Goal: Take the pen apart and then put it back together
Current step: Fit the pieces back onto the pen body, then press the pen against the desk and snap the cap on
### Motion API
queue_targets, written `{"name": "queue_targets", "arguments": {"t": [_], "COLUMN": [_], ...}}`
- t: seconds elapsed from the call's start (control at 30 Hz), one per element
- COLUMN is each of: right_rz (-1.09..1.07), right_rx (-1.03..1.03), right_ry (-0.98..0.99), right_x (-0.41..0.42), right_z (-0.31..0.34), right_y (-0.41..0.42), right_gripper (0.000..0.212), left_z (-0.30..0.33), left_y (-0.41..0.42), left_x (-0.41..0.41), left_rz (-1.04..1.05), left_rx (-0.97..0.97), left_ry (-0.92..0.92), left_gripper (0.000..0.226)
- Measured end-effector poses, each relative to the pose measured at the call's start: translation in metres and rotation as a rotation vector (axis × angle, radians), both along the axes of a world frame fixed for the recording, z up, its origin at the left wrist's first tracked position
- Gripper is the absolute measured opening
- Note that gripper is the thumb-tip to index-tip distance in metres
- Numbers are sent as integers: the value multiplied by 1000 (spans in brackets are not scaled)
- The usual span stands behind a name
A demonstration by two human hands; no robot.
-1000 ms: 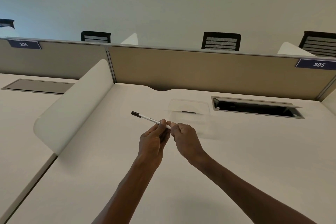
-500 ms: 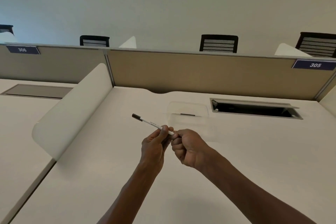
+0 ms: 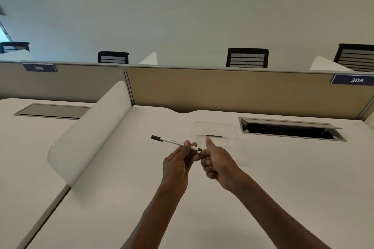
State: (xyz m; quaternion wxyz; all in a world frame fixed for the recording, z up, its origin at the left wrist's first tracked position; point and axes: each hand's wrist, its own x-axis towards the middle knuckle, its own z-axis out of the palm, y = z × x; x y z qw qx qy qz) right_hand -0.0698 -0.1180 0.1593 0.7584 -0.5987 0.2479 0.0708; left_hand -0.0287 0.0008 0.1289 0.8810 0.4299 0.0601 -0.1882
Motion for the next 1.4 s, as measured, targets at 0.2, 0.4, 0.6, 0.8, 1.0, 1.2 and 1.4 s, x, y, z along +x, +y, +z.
{"name": "queue_targets", "arguments": {"t": [0.2, 0.4, 0.6, 0.8, 1.0, 1.2, 1.4], "right_rz": [-99, -13, -176, -245, -308, -295, -235], "right_rx": [-213, -490, -580, -604, -616, -733, -772], "right_ry": [-354, -568, -691, -660, -670, -687, -678], "right_x": [-1, -5, 1, 8, 10, 5, 1], "right_z": [-22, -30, -32, -24, -17, -20, -18], "right_y": [-16, -14, -9, -25, -48, -55, -52], "right_gripper": [61, 22, 14, 9, 10, 21, 30], "left_z": [1, 1, 2, -8, -55, -124, -175], "left_y": [-6, -14, -20, -10, 3, 18, 26], "left_x": [-1, -7, -8, -6, 7, 31, 42], "left_rz": [16, -35, -94, -198, 156, 92, -276], "left_rx": [-7, -21, -50, 206, 784, 1235, 1522], "left_ry": [99, 145, 192, 52, -459, -753, -872], "left_gripper": [15, 19, 24, 41, 36, 34, 69]}}
